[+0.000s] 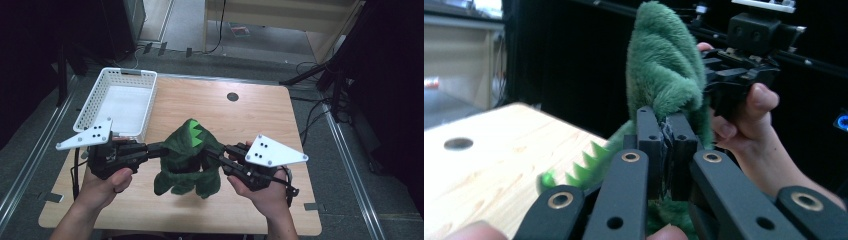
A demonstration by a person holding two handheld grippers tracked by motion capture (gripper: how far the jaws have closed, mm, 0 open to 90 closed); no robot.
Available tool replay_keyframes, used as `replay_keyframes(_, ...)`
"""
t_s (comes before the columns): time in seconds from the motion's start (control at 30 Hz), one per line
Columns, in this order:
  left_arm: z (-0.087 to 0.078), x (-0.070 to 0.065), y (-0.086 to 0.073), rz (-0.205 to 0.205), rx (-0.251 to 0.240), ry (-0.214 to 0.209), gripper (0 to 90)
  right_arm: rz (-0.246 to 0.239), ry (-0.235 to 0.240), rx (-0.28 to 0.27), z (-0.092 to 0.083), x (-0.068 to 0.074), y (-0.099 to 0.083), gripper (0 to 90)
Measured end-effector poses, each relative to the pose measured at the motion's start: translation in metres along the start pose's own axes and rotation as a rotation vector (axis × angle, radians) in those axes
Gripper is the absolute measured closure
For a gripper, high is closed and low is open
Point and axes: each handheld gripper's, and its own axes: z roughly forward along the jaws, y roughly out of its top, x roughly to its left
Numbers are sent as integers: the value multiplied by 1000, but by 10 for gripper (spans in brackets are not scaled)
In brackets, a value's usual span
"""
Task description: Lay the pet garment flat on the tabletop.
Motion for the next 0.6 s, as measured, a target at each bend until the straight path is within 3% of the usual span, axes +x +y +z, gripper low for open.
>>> replay_keyframes(0.07,9,16,-4,-33,56,80,878,45,-6,32,4,-12,-2,830)
replay_keyframes(0.13,25,46,-17,-100,127,162,876,123,-24,107,21,-39,-20,829)
replay_keyframes(0.23,58,96,-50,-202,234,287,879,274,-72,241,60,-88,-71,834)
replay_keyframes(0.27,68,111,-62,-232,256,327,880,342,-128,335,87,-113,-111,836)
replay_keyframes(0.3,79,124,-73,-248,300,381,880,342,-128,335,87,-113,-111,836)
replay_keyframes(0.37,96,145,-92,-288,334,457,881,376,-195,405,106,-131,-144,836)
replay_keyframes(0.43,109,156,-102,-294,346,520,881,406,-228,433,118,-142,-166,834)
replay_keyframes(0.47,115,159,-105,-277,355,551,881,407,-251,444,122,-146,-173,834)
replay_keyframes(0.57,130,167,-111,-235,398,629,881,390,-301,472,132,-152,-184,811)
replay_keyframes(0.6,134,170,-112,-222,417,648,880,370,-335,504,137,-156,-187,749)
